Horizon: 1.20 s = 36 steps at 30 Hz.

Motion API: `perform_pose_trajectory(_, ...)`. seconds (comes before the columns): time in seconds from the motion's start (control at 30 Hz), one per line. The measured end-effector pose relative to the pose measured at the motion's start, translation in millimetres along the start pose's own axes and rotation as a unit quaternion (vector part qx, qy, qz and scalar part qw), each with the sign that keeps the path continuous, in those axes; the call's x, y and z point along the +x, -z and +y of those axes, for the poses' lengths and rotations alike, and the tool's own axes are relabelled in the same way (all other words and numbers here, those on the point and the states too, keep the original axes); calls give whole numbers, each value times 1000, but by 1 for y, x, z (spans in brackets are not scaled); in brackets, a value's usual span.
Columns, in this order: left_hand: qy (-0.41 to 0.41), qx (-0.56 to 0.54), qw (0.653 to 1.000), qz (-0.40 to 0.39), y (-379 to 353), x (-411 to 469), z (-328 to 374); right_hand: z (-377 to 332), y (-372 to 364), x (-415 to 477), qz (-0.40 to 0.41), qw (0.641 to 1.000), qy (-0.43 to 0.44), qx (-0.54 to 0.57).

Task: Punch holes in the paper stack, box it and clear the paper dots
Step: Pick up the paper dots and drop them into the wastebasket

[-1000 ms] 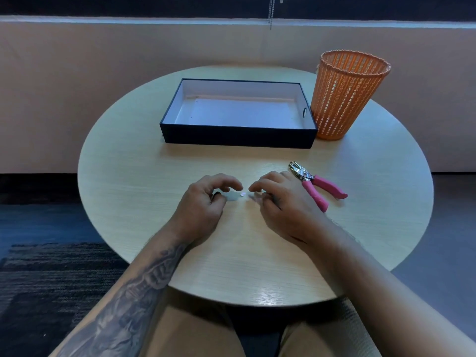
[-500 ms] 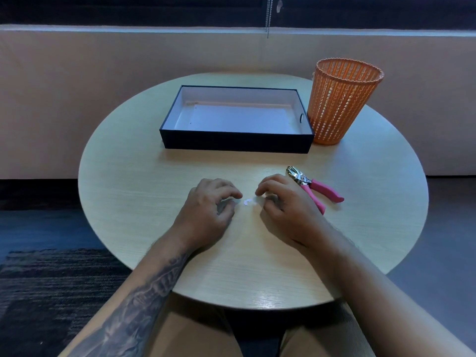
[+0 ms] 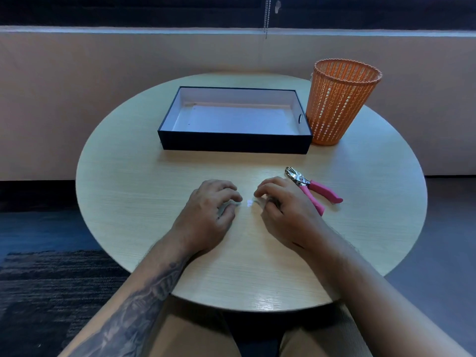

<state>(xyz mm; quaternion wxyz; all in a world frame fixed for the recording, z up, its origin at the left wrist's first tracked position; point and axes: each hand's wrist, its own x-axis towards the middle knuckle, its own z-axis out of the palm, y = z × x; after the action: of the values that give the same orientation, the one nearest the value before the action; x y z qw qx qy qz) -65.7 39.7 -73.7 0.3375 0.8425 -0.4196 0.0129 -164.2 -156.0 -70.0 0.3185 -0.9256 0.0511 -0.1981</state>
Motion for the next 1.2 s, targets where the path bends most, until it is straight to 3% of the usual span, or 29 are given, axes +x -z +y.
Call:
perform_pose_trajectory(0.13, -27, 55, 997, -44, 2, -1, 3, -2, 0, -1, -28, 996, 44, -66)
perform_pose_trajectory(0.27, 9, -13, 1000, 22, 2, -1, 3, -1, 1, -1, -11, 999, 26, -38)
perform_pose_trajectory(0.37, 29, -20, 998, 50, 2, -1, 2, -5, 6, 4, -36, 995, 32, -83)
perform_pose_trajectory(0.67, 0, 89, 996, -20, -1, 1, 2, -15, 5, 25, -84, 968, 110, -208)
perform_pose_trajectory(0.9, 7, 74, 997, -9, -2, 2, -1, -19, -3, 30, -88, 952, 159, -248)
perform_pose_trajectory(1.07, 7, 70, 998, -6, -2, 3, -2, -14, -6, 23, -61, 955, 174, -233)
perform_pose_trajectory(1.2, 7, 59, 998, -3, -2, 2, -2, -11, 1, 22, -61, 983, 107, -139)
